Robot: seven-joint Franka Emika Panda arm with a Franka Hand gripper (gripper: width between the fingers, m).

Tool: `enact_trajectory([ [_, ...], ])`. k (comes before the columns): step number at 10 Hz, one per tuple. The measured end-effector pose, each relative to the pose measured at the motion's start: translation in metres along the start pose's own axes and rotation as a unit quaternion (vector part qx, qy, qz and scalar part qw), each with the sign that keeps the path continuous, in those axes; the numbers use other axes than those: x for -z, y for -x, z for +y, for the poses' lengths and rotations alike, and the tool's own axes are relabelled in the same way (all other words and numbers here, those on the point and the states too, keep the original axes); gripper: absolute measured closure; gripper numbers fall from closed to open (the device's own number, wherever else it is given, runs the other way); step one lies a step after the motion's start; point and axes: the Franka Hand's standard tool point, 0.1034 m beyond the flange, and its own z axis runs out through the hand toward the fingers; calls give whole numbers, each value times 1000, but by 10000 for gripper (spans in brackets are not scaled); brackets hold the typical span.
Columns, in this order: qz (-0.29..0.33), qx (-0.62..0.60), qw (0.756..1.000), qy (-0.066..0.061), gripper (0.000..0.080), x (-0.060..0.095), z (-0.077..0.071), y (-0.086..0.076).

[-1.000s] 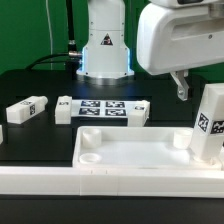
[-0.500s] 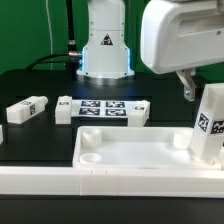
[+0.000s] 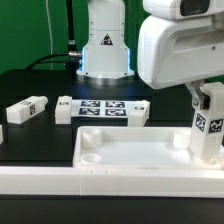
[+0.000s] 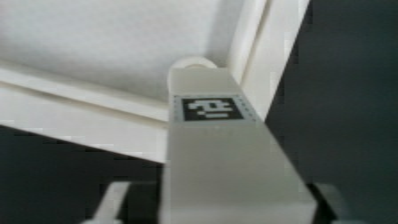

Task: Assemble desk

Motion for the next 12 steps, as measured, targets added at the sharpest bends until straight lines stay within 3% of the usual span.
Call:
enact_trajectory([
  [4,1,-13,1000,0,510,0,0,0],
  [8,2,-131,991,-1,509,0,3,0],
  [10,11,-250,968,-5,509,0,6,3],
  [12,22,-371,929,-6,509,1,7,6],
])
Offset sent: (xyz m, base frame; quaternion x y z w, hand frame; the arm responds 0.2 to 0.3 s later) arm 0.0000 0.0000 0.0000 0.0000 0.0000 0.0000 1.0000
